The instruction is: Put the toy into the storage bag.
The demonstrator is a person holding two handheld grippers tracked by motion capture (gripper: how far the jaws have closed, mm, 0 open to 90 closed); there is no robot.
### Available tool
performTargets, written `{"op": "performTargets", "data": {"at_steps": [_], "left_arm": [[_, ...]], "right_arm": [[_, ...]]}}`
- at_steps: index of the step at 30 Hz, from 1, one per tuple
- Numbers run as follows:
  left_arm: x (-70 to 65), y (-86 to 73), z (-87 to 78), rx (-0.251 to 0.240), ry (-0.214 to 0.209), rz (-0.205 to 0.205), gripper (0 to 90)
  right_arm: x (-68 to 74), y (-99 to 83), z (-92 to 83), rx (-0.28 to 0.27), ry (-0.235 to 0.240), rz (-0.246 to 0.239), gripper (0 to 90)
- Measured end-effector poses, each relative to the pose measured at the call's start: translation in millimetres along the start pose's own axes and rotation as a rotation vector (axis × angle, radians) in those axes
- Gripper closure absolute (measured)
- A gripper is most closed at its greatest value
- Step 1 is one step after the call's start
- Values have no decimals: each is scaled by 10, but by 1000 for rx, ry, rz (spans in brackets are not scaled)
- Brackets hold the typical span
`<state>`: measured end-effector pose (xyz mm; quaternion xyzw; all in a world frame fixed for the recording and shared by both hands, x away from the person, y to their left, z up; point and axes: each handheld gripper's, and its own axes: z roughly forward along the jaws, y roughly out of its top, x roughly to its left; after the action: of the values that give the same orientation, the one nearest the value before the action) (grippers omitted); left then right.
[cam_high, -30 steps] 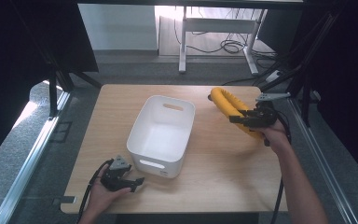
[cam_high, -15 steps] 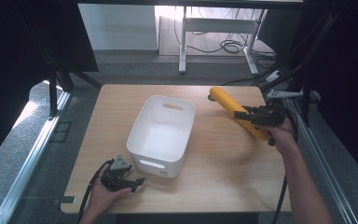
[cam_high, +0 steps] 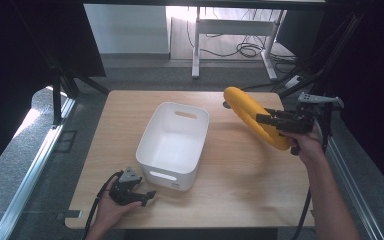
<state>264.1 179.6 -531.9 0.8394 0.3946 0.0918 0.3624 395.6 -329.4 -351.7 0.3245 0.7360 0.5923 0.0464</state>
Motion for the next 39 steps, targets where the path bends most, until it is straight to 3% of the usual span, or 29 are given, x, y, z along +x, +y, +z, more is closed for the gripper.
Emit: {"op": "performTargets", "data": {"at_steps": [23, 39], "left_arm": [[-20, 4, 22, 7, -3, 5, 228], [-41, 8, 33, 7, -6, 5, 228]], "right_arm": [[235, 37, 51, -66, 34, -29, 512], [545, 165, 166, -155, 30, -77, 512]]}}
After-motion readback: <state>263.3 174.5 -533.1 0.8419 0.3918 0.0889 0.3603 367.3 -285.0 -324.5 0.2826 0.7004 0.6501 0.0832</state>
